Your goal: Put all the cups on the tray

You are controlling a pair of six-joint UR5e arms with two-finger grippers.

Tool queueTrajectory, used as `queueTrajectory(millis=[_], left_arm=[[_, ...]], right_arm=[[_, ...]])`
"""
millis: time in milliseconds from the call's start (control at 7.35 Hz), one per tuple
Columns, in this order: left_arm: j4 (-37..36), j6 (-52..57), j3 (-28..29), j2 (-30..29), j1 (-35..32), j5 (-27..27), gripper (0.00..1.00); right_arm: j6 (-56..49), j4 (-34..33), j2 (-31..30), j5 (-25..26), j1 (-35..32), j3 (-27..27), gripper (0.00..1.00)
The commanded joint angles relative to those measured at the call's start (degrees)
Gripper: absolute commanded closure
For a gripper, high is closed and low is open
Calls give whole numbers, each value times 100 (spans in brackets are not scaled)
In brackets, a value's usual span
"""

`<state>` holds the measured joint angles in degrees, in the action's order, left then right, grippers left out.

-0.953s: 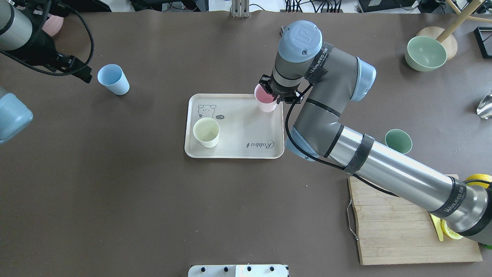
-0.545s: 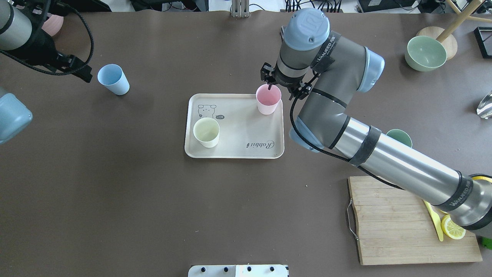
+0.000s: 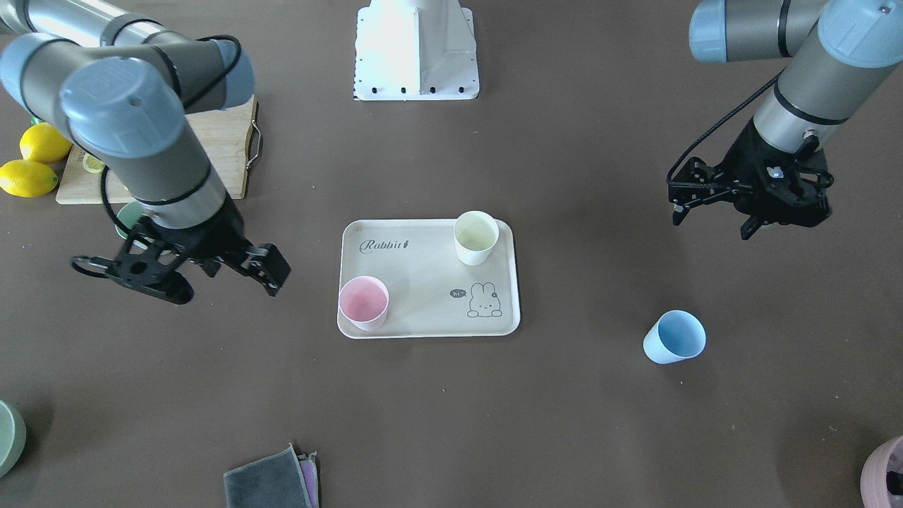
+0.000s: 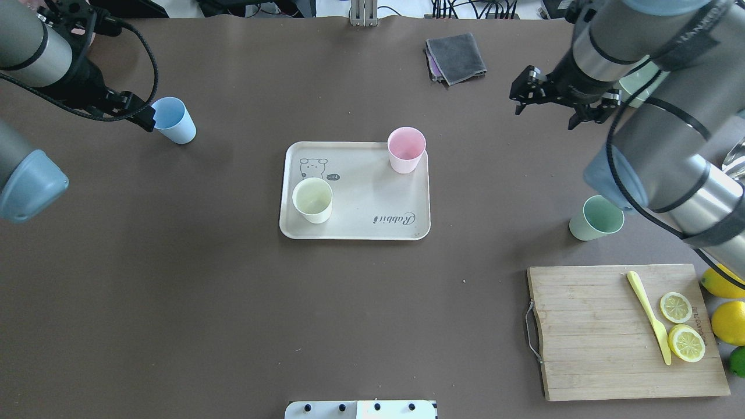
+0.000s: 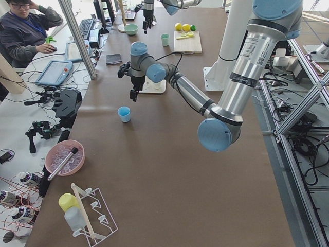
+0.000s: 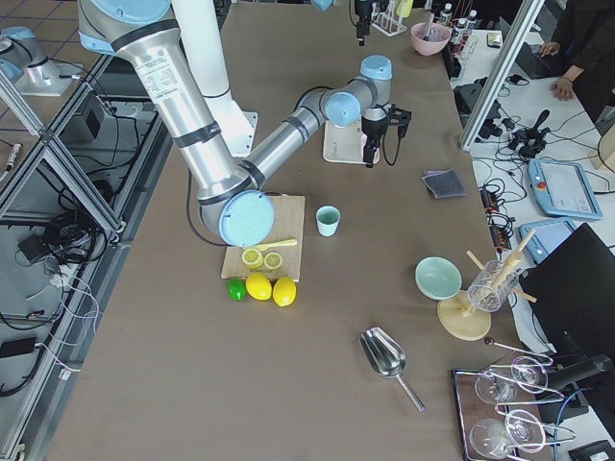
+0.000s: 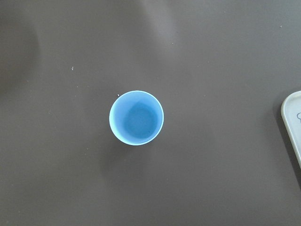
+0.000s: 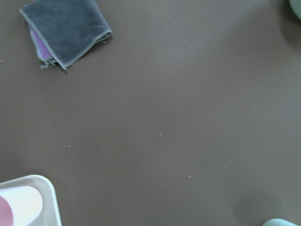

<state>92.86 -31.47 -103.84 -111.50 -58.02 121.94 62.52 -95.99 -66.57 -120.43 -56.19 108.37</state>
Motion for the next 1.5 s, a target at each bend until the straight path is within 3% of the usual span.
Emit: queueTrajectory(millis=[0,272,545,1089,1225,1361], left_arm=[[593,-43,1029,-431,11,5,2],[776,18,1951,-871,-147,5,2],[1864,18,2971,-935,-262,5,2],[2165,18,3168,-900,-79,-30,3],[2262,18,3195,-891,18,-56,12],[2376,27,3221,-821,28,-56,47]], right_arm=[[-695,-200,-909,-444,-549,920,0],[-1107,-201,-1366,-482,-752,1273,0],[-1706,-201,-1649,-613,-1024,1371,0],[-1927,-193,-1640,-613,-1034,1318,0],[-1927,-193,-1640,-605,-1026,1310,0],[-1936,-193,-1631,-605,-1034,1301,0]])
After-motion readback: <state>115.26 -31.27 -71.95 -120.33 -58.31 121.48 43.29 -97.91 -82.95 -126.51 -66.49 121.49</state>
